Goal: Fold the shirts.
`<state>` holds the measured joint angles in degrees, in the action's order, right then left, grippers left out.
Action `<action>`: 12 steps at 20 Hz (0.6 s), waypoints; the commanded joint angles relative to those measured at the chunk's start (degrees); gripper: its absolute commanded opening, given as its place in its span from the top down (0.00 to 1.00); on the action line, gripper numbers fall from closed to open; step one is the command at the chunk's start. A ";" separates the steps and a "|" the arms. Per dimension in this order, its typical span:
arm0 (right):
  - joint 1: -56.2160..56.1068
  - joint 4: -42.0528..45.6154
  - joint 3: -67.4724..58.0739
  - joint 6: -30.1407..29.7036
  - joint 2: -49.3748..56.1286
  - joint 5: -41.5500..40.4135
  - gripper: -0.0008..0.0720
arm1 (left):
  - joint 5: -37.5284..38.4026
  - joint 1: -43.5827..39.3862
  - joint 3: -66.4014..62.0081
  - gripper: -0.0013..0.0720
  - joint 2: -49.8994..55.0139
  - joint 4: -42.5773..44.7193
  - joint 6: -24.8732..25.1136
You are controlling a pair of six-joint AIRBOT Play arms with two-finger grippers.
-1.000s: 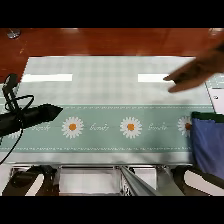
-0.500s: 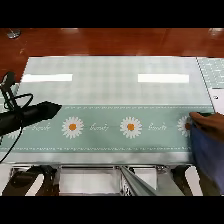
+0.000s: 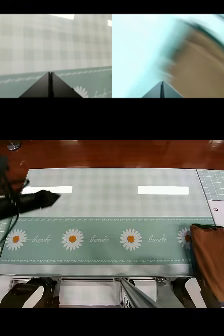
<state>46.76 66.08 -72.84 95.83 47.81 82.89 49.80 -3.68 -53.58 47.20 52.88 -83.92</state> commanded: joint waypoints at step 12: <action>-55.45 31.93 0.74 6.27 34.45 -14.25 0.95 | 14.99 -3.15 -17.31 0.95 28.35 17.88 -6.25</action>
<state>-6.39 91.88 -73.03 100.38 77.95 68.18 62.37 -8.88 -73.10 74.65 68.20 -88.66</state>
